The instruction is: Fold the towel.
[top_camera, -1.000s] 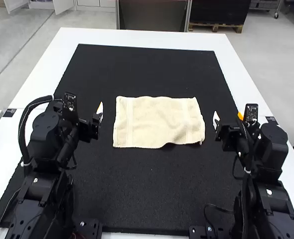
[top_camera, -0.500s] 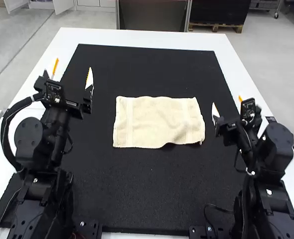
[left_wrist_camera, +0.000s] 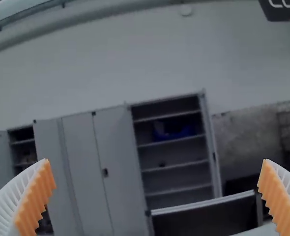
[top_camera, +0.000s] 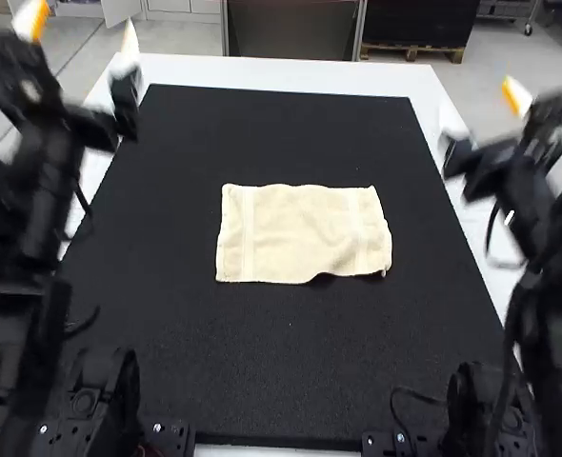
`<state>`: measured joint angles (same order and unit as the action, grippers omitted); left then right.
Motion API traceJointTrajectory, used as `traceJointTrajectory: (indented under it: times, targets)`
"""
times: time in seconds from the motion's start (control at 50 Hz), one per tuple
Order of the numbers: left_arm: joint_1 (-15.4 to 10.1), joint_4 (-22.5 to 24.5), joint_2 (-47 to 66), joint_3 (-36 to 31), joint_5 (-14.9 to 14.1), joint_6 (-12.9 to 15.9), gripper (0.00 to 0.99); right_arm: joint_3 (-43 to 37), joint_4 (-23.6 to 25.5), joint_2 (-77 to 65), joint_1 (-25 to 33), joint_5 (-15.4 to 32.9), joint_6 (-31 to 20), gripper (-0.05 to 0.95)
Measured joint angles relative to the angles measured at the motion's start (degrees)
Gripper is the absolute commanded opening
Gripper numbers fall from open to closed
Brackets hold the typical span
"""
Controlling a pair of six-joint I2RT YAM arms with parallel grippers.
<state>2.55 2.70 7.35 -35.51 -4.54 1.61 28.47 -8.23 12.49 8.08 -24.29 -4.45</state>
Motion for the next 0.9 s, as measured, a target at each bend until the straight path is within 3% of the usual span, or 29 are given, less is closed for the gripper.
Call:
traceJointTrajectory:
  times: [0.08,0.16,0.26,0.4,0.54,0.66,0.9]
  targets:
    - [0.5,-5.2,8.9,-9.7,-1.7,-4.3,0.969,13.0,6.9,9.9,0.5,-1.7,6.5,0.92]
    - [0.4,-14.1,21.9,-20.9,-5.1,-8.1,0.969,25.2,13.4,20.9,0.7,-3.6,10.9,0.92]
    - [-0.5,-18.3,38.1,-27.9,-8.5,-12.3,0.970,32.9,15.6,33.8,0.7,-5.7,14.0,0.92]
    - [-4.8,-12.4,56.3,-27.4,-10.2,-15.5,0.967,33.5,12.8,51.4,-1.8,-5.8,15.5,0.92]
    - [-8.3,-4.3,66.1,-22.5,-11.1,-16.9,0.969,33.4,11.7,66.5,-5.4,-3.2,12.0,0.92]
    - [-9.2,1.2,71.2,-19.4,-11.3,-16.8,0.969,33.5,9.8,74.0,-6.5,-1.4,8.8,0.92]
    - [-13.8,11.1,81.3,-16.1,-11.4,-16.3,0.959,35.0,3.6,86.4,-8.4,0.2,2.4,0.92]
